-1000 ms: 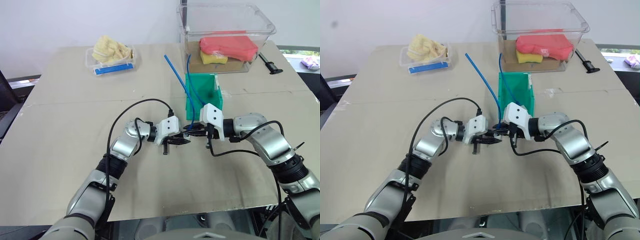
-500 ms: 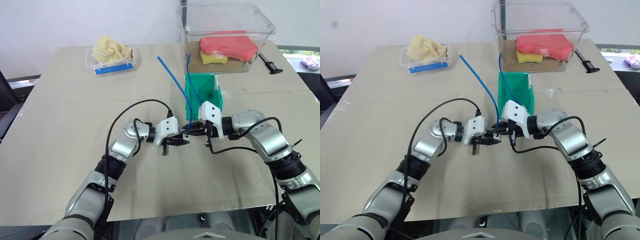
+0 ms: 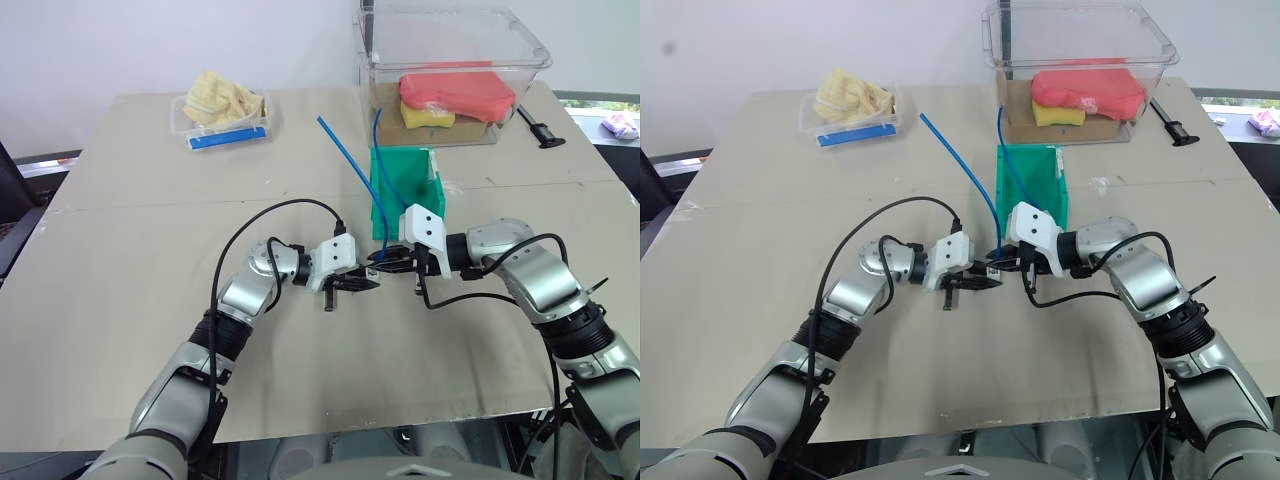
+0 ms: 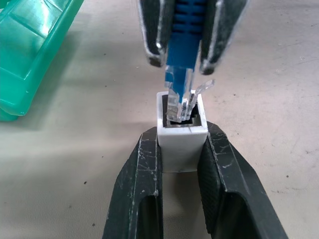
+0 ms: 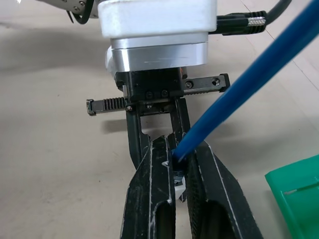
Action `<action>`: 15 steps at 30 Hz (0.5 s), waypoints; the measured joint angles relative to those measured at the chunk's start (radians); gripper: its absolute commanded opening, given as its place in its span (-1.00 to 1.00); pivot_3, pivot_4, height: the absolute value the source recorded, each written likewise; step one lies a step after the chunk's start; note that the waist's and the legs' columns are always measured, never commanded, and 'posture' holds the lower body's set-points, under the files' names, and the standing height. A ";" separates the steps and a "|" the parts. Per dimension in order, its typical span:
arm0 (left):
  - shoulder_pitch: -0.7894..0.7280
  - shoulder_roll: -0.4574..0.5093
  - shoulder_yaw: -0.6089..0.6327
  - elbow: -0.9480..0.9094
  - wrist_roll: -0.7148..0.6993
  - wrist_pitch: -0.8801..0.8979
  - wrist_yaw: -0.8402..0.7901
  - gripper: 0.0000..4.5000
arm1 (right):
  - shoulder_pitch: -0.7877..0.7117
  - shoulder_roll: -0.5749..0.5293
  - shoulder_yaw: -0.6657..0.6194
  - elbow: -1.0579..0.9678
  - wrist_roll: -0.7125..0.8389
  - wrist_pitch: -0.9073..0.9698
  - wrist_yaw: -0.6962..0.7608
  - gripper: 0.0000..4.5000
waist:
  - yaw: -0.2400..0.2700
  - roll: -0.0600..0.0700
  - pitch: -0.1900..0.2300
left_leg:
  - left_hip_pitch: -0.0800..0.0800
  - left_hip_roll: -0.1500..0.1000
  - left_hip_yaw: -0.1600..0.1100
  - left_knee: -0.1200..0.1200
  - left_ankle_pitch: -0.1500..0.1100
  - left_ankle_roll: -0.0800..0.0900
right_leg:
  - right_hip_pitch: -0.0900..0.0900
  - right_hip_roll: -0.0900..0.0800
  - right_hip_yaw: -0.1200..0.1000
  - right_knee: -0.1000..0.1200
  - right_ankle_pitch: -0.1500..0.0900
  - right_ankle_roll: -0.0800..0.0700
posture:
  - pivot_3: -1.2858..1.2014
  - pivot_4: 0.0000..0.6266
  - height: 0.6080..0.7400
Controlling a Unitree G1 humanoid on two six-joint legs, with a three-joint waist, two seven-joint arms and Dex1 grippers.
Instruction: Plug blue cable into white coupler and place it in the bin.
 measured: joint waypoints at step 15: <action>0.023 0.005 0.008 -0.023 0.000 0.000 0.003 -0.85 | -0.083 0.036 0.040 0.090 -0.036 -0.006 0.113 -1.00 | -0.002 0.000 -0.001 | 0.001 0.000 0.000 0.000 0.000 0.000 | 0.000 0.000 0.000 0.001 0.000 0.000 | 0.03 -0.52 1.00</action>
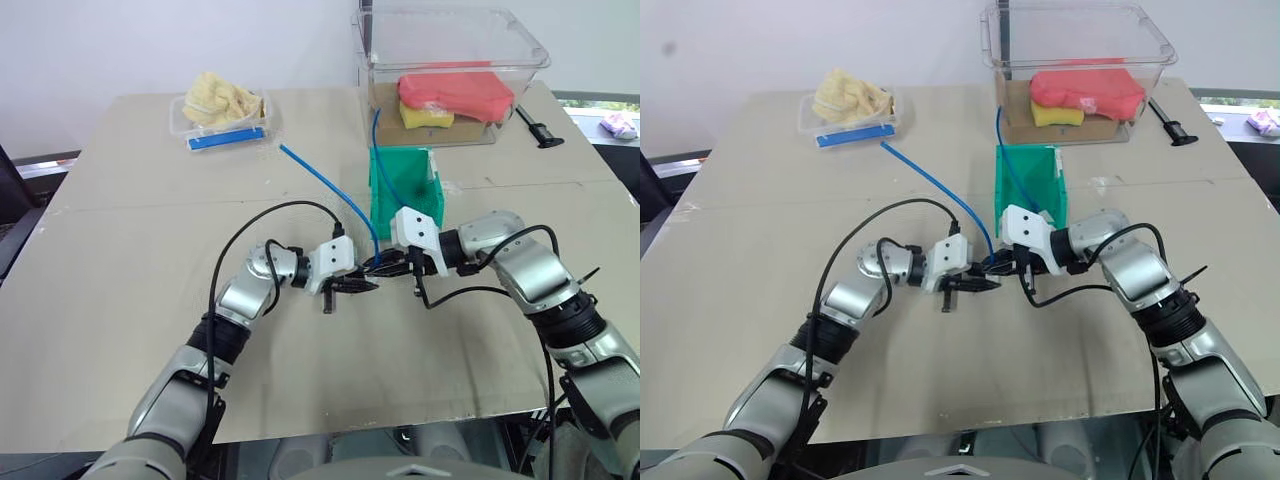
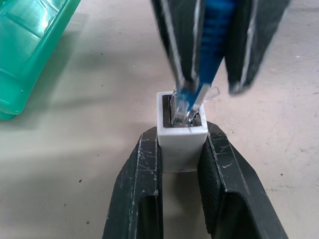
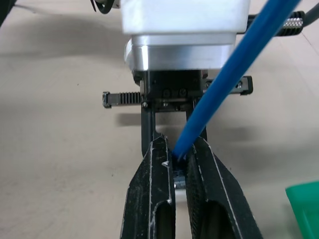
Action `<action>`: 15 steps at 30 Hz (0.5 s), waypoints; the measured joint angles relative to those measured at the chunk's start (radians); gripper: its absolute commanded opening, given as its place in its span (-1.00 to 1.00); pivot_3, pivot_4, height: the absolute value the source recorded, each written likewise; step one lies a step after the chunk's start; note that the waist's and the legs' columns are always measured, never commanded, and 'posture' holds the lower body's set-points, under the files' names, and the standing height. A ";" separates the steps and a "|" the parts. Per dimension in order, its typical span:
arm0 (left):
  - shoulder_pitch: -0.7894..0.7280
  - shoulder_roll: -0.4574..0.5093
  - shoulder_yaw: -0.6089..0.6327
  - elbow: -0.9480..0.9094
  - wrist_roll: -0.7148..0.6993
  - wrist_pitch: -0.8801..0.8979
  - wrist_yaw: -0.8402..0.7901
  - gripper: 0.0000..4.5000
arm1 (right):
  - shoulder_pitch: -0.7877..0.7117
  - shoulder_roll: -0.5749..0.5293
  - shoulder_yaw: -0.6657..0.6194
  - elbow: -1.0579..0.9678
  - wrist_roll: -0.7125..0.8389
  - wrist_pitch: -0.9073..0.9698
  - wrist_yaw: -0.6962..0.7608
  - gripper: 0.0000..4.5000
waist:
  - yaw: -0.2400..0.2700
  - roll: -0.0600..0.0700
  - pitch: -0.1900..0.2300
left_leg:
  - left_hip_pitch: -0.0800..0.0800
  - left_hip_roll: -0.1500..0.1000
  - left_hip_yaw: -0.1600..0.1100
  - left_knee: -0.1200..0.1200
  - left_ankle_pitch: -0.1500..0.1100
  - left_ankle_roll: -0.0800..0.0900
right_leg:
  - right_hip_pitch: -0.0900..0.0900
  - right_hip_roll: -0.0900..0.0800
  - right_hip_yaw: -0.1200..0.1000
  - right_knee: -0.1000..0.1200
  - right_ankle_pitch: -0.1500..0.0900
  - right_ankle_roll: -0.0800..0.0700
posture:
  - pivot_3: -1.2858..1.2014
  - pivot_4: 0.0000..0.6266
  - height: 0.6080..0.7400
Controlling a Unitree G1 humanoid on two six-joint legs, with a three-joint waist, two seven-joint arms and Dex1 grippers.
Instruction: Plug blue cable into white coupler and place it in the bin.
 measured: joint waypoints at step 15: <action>0.022 -0.007 0.006 -0.011 0.003 0.007 0.022 -0.85 | -0.029 0.040 0.017 0.179 -0.029 -0.154 0.089 -1.00 | 0.000 -0.001 -0.005 | 0.006 0.000 0.000 0.000 0.000 0.000 | 0.006 0.000 0.000 0.000 0.000 0.000 | 0.03 -0.52 1.00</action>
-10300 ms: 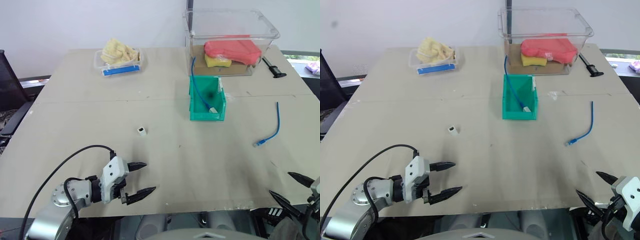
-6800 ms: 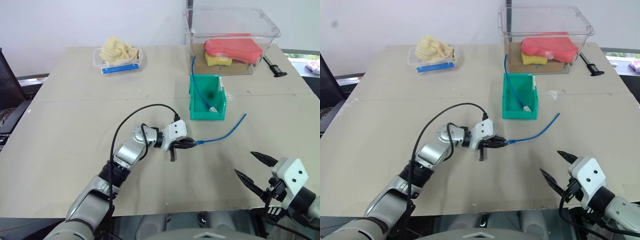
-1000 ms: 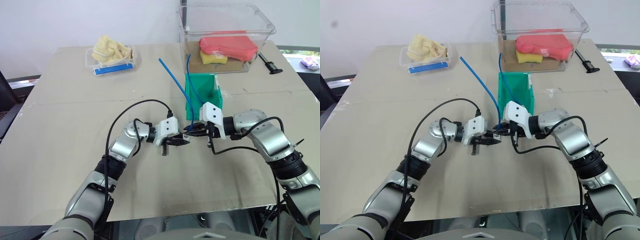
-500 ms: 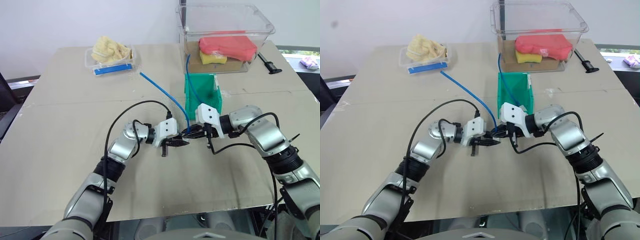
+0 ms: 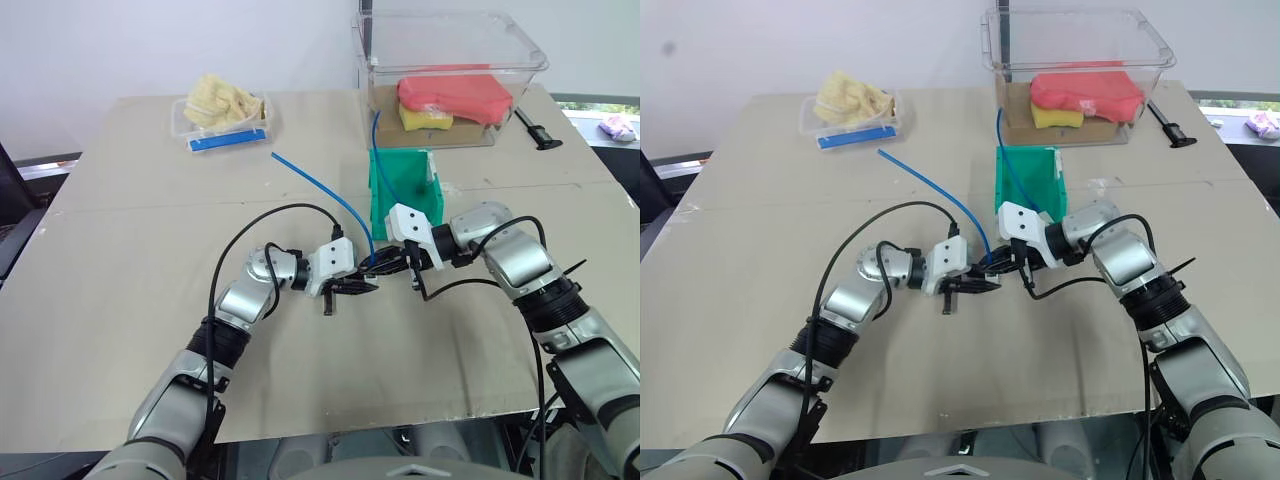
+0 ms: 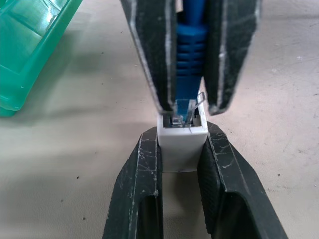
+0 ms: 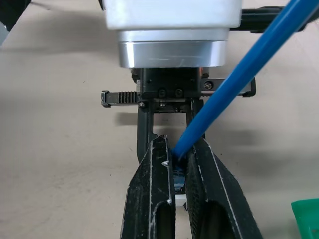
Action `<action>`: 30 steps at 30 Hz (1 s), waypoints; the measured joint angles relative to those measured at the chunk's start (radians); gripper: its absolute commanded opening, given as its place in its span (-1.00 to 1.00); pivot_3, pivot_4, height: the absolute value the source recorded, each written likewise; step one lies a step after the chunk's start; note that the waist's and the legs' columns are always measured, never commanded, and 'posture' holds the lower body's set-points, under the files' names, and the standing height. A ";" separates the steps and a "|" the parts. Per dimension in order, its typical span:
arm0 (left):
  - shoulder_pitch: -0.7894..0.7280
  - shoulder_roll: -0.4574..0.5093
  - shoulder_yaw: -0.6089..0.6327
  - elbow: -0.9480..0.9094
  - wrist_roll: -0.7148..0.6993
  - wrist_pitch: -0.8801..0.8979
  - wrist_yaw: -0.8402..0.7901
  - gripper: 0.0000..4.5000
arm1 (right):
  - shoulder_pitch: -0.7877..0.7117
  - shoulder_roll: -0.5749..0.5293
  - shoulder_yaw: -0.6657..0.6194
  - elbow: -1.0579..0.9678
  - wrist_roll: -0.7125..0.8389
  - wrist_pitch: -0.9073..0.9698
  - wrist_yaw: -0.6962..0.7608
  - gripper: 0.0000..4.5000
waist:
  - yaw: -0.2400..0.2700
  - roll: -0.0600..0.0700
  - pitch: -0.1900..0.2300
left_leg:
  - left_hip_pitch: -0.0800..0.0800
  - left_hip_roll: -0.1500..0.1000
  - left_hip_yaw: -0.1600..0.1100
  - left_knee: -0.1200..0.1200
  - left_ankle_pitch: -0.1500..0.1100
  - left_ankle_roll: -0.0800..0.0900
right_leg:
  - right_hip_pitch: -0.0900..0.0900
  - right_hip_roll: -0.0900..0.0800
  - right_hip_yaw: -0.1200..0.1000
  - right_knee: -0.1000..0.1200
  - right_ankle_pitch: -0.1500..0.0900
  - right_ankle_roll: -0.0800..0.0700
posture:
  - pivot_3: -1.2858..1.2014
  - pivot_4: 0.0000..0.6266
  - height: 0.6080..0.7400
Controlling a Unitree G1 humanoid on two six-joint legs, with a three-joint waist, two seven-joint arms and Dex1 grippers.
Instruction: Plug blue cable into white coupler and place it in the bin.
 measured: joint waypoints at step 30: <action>0.012 -0.011 0.014 0.009 -0.023 0.031 -0.007 -0.85 | 0.179 0.041 -0.215 -0.113 0.108 0.026 -0.149 0.37 | 0.005 0.006 -0.017 | -0.004 0.000 -0.002 0.000 -0.002 0.004 | -0.003 -0.001 0.000 0.000 0.000 0.000 | 0.03 -0.52 1.00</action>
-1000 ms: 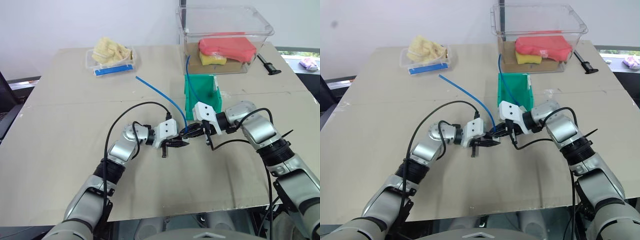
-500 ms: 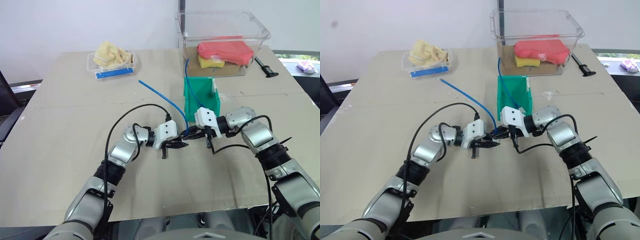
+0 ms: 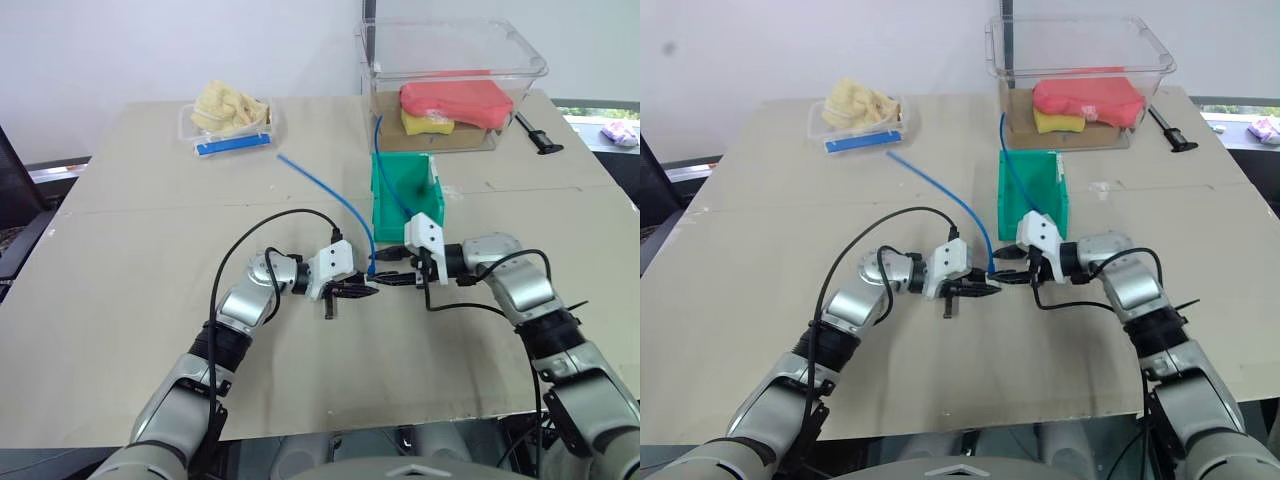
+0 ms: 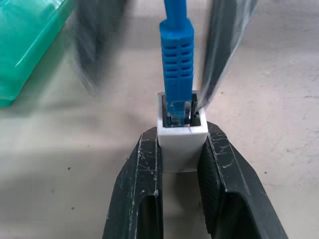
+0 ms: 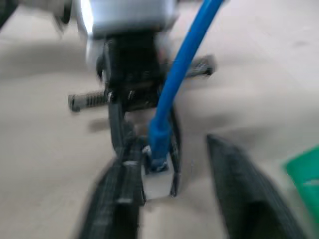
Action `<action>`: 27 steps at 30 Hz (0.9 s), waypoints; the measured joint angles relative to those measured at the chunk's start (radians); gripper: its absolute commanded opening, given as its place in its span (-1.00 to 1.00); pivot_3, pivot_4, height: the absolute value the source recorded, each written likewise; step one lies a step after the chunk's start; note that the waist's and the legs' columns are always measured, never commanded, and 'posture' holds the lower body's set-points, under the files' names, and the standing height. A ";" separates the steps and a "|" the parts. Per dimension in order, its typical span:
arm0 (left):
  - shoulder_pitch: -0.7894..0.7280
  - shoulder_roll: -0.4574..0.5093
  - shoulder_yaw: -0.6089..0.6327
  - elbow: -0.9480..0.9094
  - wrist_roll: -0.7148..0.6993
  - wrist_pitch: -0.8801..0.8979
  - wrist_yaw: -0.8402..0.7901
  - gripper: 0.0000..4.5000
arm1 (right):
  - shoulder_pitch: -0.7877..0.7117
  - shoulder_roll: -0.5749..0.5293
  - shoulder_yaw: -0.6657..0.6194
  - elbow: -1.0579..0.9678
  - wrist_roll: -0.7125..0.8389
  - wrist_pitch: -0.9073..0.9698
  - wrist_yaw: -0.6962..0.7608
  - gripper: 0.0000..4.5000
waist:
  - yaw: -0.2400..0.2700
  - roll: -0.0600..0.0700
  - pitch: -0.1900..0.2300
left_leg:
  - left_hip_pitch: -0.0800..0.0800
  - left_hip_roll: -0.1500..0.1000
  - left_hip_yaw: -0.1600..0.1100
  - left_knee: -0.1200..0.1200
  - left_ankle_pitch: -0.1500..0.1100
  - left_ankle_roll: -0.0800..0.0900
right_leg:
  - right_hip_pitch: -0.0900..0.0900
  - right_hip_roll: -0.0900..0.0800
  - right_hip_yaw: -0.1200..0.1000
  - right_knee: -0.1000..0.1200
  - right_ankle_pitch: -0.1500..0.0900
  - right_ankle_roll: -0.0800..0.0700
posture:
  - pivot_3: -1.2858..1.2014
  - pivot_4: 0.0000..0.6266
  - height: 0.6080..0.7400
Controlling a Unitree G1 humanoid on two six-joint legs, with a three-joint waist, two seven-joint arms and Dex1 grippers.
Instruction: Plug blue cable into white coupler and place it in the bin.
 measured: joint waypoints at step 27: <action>-0.775 -0.359 0.337 0.509 -0.240 0.811 0.677 0.16 | 0.958 0.062 -0.376 -1.061 -0.115 0.235 -0.802 0.98 | 0.005 -0.007 0.006 | 0.001 -0.003 -0.004 0.006 -0.001 0.001 | 0.007 0.000 -0.005 -0.002 -0.005 0.008 | 0.03 -0.52 1.00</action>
